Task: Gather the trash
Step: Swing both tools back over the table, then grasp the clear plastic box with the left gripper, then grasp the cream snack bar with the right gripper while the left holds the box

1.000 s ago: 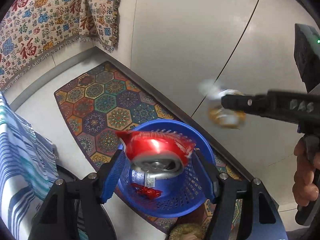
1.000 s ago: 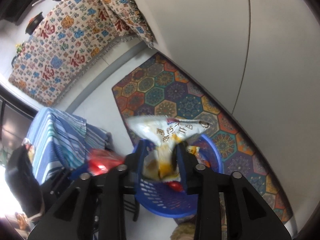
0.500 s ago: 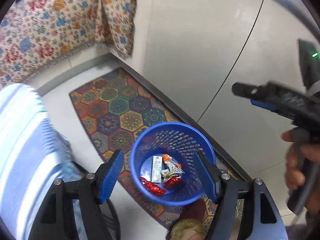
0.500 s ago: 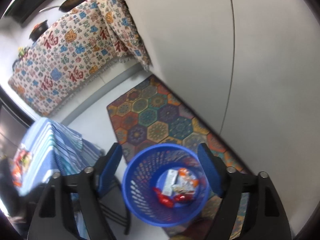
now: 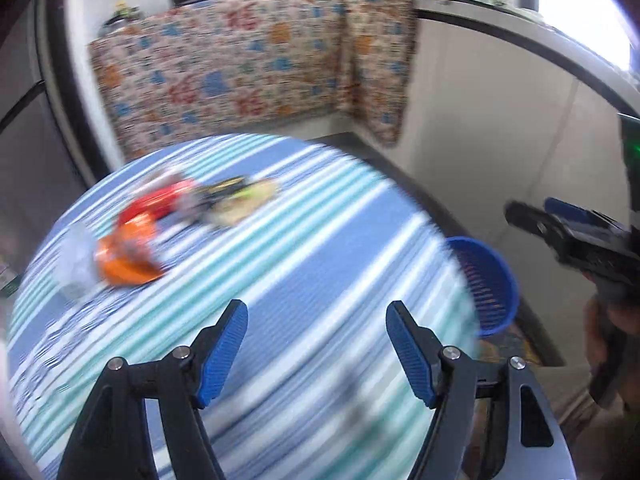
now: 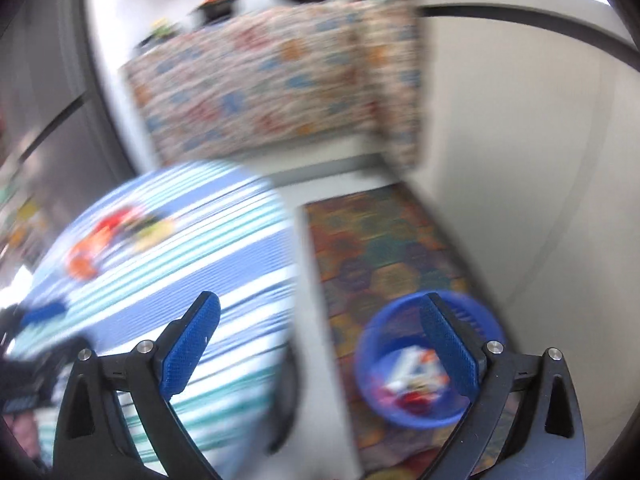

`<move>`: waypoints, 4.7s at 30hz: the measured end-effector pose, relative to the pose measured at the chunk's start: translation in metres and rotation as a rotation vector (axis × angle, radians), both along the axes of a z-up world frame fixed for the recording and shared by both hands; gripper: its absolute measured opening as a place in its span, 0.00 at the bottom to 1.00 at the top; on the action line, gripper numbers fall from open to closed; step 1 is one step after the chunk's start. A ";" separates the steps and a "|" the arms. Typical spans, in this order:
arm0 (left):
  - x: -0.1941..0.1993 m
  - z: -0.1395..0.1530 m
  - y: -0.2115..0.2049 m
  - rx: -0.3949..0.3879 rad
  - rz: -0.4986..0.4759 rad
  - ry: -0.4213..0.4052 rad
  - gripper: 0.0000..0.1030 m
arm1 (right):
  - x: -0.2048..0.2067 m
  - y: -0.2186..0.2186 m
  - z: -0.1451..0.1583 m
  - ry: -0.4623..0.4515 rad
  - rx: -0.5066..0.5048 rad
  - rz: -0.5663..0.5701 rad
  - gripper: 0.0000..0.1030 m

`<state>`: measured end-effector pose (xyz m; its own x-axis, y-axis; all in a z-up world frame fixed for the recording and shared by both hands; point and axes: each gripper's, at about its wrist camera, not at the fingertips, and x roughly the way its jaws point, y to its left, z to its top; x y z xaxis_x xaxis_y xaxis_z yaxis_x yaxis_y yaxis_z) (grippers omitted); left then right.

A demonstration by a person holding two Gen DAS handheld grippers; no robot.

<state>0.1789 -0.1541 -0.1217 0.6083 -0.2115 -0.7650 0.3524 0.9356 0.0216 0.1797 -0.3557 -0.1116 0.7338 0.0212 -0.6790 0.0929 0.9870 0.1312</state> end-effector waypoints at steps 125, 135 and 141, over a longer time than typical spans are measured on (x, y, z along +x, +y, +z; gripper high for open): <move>0.026 -0.053 0.253 -0.045 0.257 0.060 0.63 | 0.103 0.270 -0.043 0.280 -0.161 0.843 0.70; 0.051 -0.052 0.253 -0.039 0.246 0.083 0.64 | 0.119 0.296 -0.070 0.373 -0.235 0.945 0.28; 0.049 -0.055 0.246 0.007 0.264 0.074 0.64 | 0.124 0.258 -0.072 0.410 -0.130 0.605 0.31</move>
